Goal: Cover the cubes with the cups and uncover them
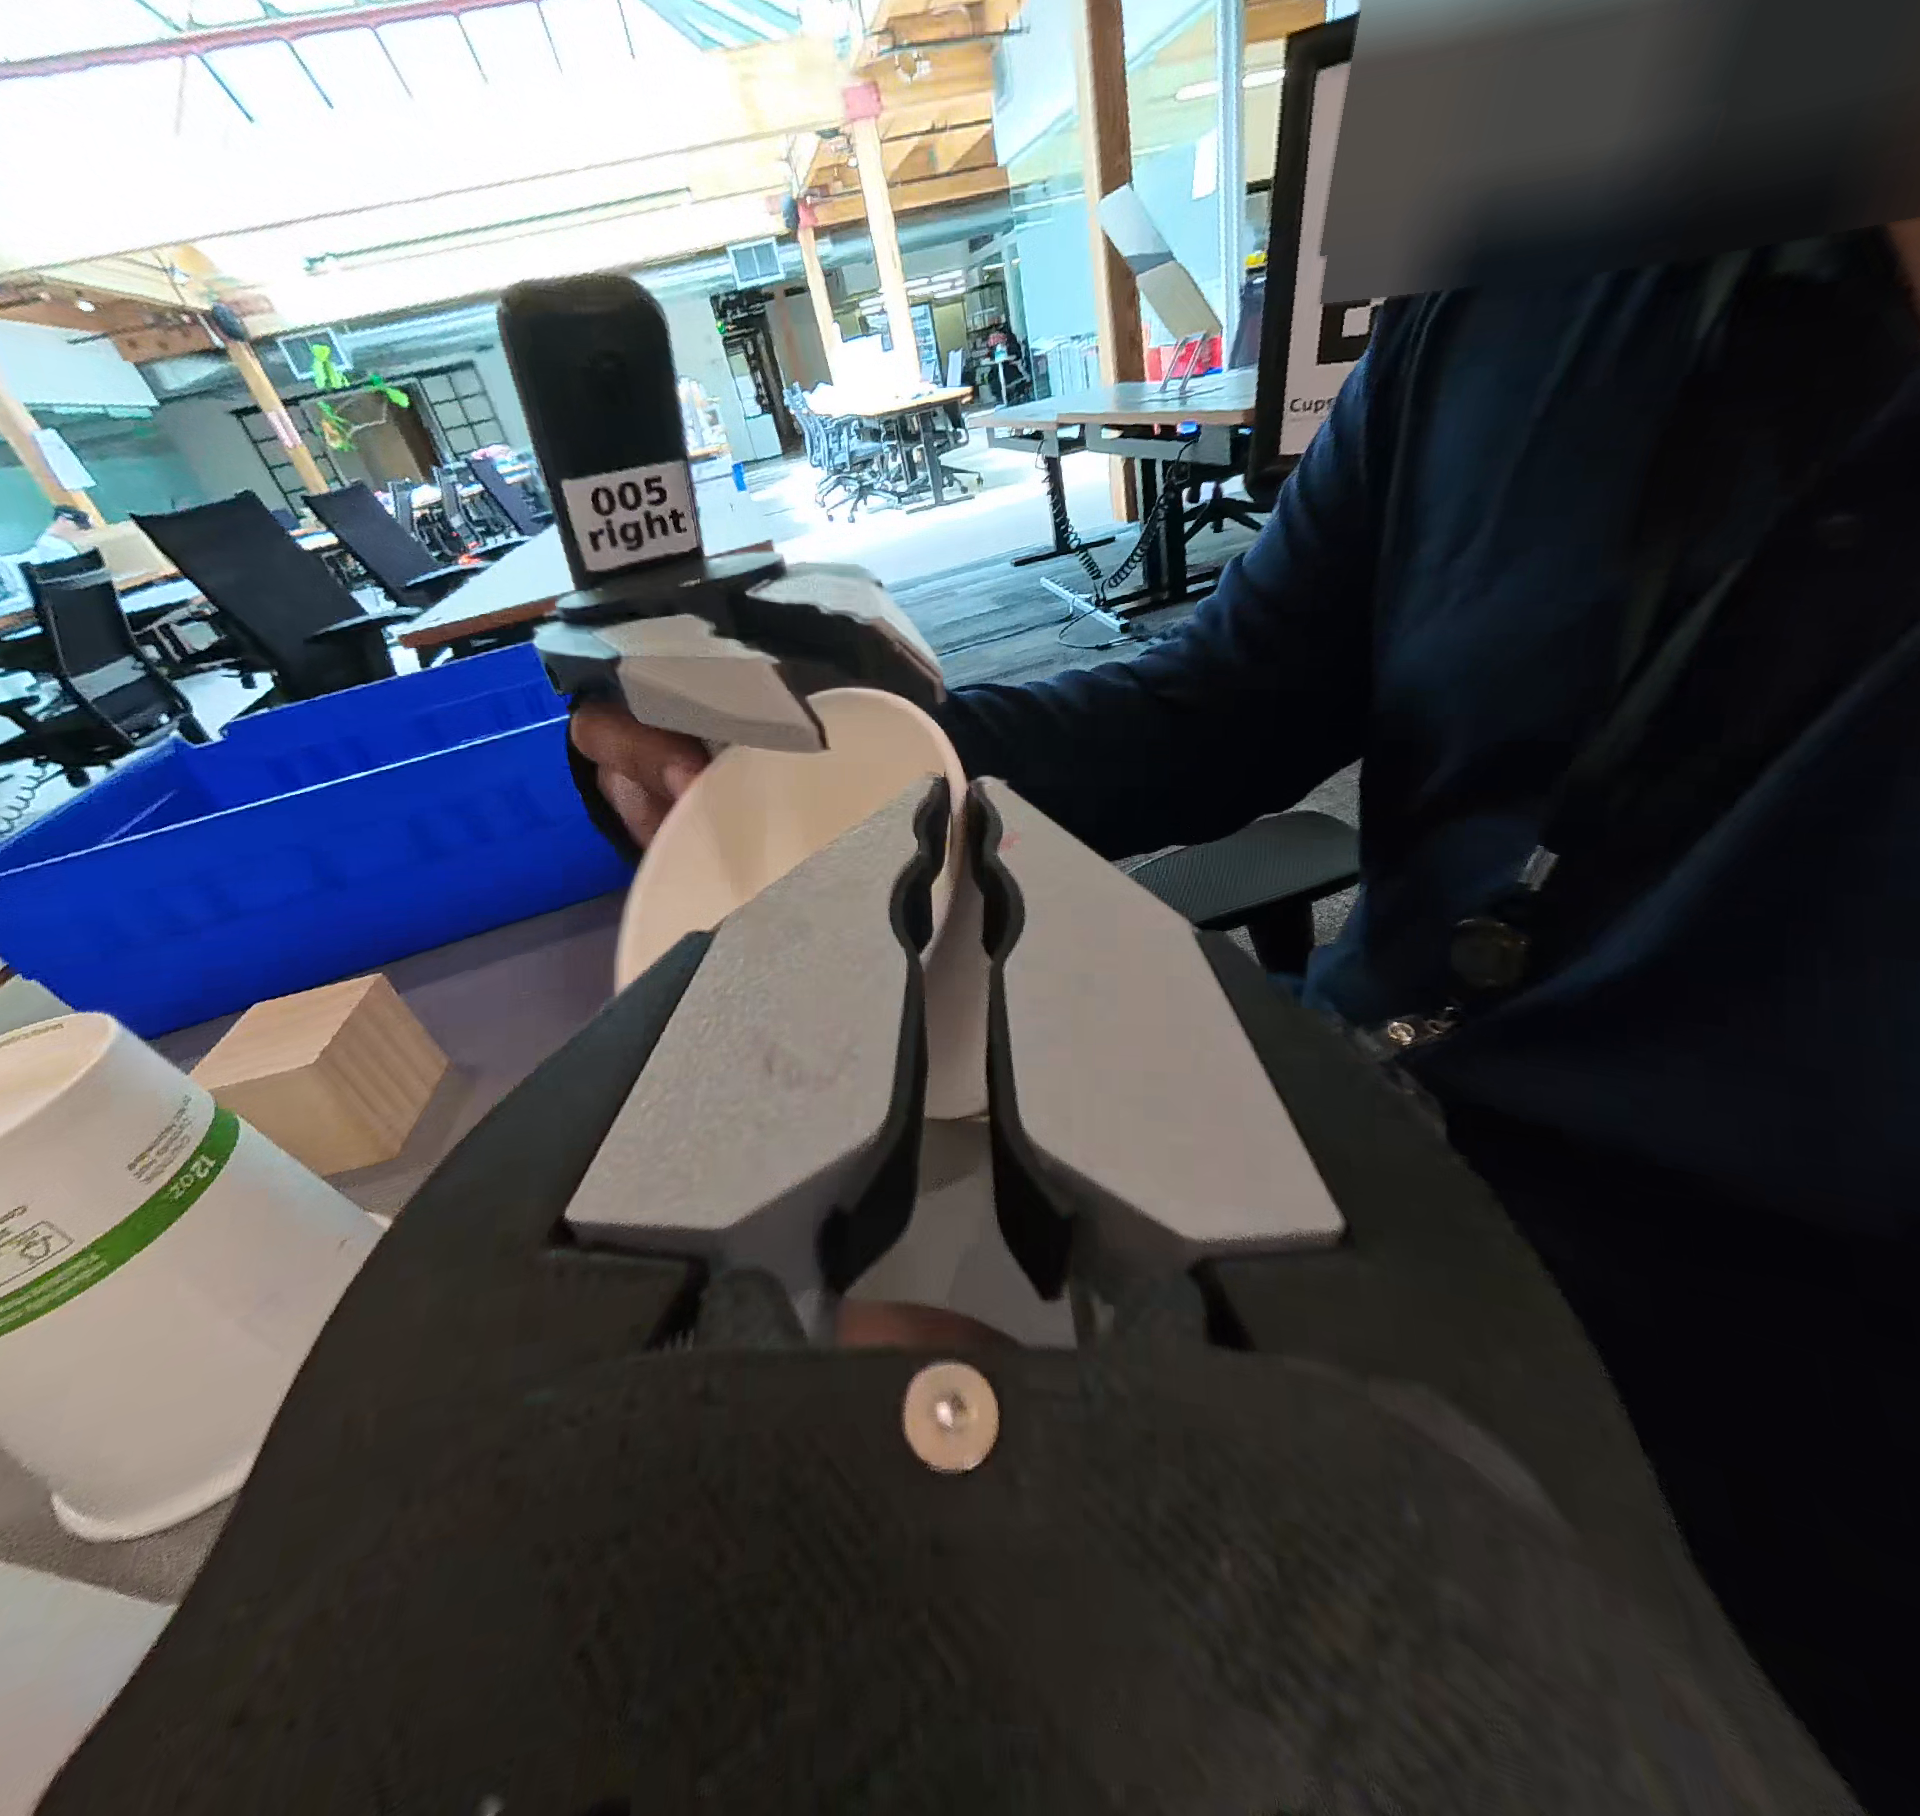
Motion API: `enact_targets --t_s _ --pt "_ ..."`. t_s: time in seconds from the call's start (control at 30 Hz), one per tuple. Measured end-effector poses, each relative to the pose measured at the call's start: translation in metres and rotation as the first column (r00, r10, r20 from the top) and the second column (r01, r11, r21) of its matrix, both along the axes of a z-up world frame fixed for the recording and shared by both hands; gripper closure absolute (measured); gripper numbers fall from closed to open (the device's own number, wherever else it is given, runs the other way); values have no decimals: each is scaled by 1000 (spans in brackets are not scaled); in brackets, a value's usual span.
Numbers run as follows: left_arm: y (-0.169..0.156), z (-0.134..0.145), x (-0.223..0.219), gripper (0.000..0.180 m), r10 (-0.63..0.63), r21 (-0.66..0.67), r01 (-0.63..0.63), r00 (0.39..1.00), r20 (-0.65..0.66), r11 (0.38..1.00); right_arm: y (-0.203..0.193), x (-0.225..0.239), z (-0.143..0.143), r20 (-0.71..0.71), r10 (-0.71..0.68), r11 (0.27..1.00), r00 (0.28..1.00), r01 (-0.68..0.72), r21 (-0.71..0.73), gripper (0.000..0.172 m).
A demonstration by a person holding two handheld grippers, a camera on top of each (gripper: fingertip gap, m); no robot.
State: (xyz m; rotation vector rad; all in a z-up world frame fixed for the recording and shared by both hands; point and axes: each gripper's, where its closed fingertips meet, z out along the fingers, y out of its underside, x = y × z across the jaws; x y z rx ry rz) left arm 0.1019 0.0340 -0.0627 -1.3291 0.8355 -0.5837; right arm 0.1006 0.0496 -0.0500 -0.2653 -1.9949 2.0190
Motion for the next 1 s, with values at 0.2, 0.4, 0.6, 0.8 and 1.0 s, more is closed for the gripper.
enact_targets --t_s 0.2,0.4,0.6,0.8,1.0 --pt "3 16 -12 173 53 59 -58 996 77 997 -9 7 -17 -4 59 992 998 -58 113 169" --pt "26 38 -58 164 317 108 -349 920 232 931 13 -25 -8 -164 -193 965 967 217 146 172" --pt "35 44 -96 165 455 32 -492 826 333 870 42 -40 0 -275 -379 885 883 433 171 172" --pt "50 30 -99 163 516 -13 -534 810 280 845 54 -30 -35 -177 -319 838 931 364 406 172" --pt "54 25 -94 164 517 -25 -528 819 248 849 43 -31 -40 -61 -233 782 971 224 582 171"
